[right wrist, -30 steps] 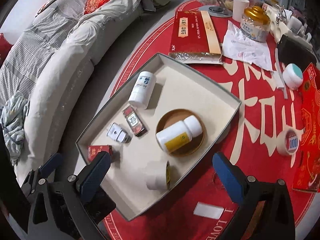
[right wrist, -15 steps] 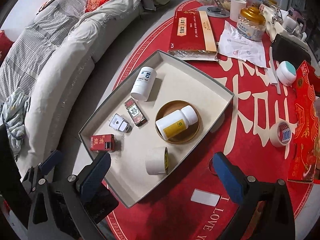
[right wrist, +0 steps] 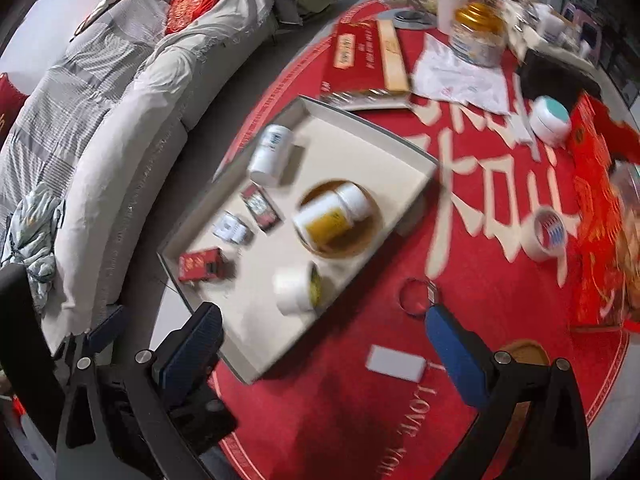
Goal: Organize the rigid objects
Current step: 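Move both tools toward the white eraser and hose clamp on the mat, then grasp the white eraser with the left tool while the right tool grasps the brown ring, then carry the eraser and the brown ring over the tray with both tools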
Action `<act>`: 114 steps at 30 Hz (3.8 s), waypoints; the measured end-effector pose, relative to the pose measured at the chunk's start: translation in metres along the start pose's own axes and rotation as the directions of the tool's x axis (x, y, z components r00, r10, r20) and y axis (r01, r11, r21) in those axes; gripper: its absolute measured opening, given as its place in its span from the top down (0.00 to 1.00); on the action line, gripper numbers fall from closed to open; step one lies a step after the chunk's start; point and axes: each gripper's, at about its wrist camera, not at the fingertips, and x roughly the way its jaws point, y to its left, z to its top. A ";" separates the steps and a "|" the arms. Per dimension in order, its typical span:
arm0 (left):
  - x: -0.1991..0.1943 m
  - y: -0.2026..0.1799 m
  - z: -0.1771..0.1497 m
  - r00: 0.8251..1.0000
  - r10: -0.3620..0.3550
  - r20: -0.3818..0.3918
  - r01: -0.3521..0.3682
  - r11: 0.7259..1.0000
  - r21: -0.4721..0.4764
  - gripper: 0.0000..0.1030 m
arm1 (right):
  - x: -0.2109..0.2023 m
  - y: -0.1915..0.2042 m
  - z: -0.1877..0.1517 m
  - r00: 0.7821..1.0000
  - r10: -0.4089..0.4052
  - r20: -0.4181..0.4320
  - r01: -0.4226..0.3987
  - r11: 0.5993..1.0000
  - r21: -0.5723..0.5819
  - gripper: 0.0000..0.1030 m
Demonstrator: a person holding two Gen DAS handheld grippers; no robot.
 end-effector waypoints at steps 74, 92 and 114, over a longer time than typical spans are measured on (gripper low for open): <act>0.016 -0.124 -0.084 0.975 -0.208 -0.078 0.221 0.940 0.260 0.48 | -0.006 -0.161 -0.153 0.983 -0.173 -0.066 0.181 0.972 0.149 0.15; -0.022 -0.061 -0.113 0.975 -0.217 0.037 0.206 0.959 0.194 0.48 | -0.003 -0.118 -0.185 0.986 -0.147 -0.083 0.159 0.973 0.169 0.15; -0.076 0.002 -0.046 0.950 -0.202 0.238 0.200 0.979 0.033 0.48 | -0.045 -0.045 -0.109 0.988 -0.117 0.098 0.110 0.991 0.071 0.15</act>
